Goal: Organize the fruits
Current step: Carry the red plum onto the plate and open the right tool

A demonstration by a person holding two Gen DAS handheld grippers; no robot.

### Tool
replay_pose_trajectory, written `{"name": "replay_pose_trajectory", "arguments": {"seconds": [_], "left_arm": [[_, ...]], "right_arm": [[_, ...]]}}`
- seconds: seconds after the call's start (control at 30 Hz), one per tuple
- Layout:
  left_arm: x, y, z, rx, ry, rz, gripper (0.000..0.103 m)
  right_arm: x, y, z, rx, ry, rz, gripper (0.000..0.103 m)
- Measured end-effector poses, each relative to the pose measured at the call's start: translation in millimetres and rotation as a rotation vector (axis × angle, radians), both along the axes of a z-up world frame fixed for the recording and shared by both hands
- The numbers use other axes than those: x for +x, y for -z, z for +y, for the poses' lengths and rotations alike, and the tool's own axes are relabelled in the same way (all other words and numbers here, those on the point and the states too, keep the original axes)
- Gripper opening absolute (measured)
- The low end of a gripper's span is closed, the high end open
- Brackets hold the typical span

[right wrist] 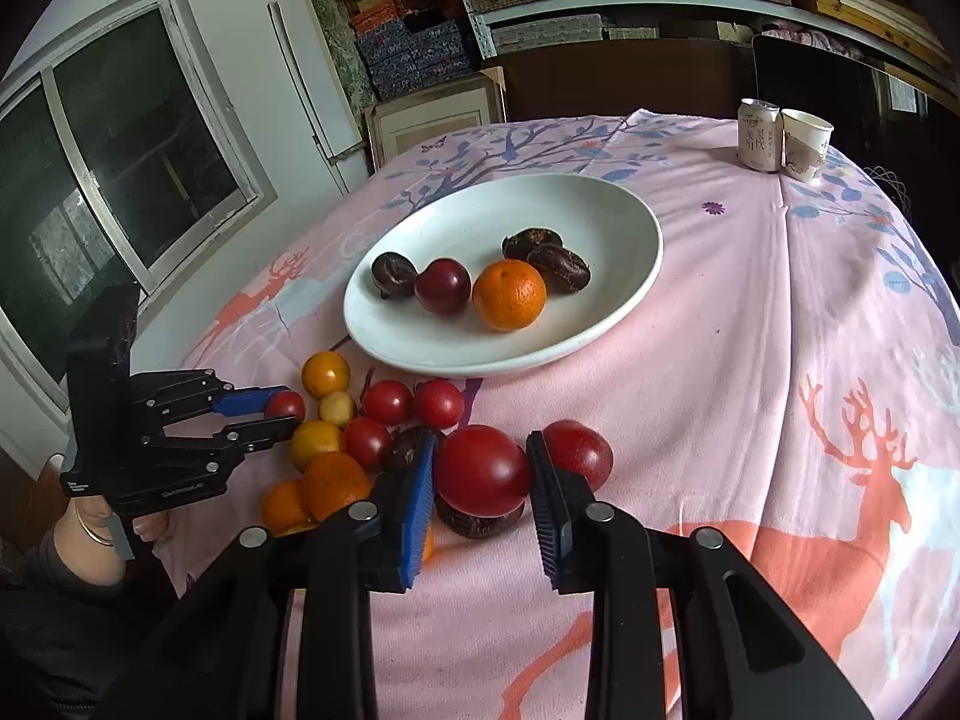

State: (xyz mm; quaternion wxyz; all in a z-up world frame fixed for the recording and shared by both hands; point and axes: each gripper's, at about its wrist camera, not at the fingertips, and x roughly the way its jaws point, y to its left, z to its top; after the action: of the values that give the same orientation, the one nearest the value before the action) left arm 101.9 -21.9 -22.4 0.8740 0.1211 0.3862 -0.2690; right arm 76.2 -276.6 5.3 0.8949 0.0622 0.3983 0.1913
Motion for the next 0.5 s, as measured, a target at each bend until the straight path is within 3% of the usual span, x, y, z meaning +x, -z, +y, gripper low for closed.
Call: {"name": "replay_pose_trajectory", "arguments": {"seconds": [0.1, 0.2, 0.3, 0.4, 0.47, 0.5], "left_arm": [[6, -31, -1, -0.048, -0.015, -0.055, 0.027], [37, -52, -15, -0.082, -0.041, -0.051, 0.027], [73, -53, -32, -0.083, -0.070, -0.031, 0.027], [109, -33, -45, -0.054, -0.121, 0.035, 0.028], [119, -25, -44, -0.062, -0.153, 0.080, 0.034], [118, -25, -40, -0.091, -0.161, 0.090, 0.047]], "right_arm": [[13, -21, 4, -0.020, 0.000, -0.045, 0.030], [46, -38, 10, -0.031, 0.008, -0.055, 0.030], [91, -38, 13, -0.010, 0.035, -0.009, 0.031], [128, -25, 19, -0.025, 0.059, 0.036, 0.032], [141, -18, 22, -0.031, 0.071, 0.053, 0.045], [141, -17, 20, -0.034, 0.091, 0.048, 0.052]]}}
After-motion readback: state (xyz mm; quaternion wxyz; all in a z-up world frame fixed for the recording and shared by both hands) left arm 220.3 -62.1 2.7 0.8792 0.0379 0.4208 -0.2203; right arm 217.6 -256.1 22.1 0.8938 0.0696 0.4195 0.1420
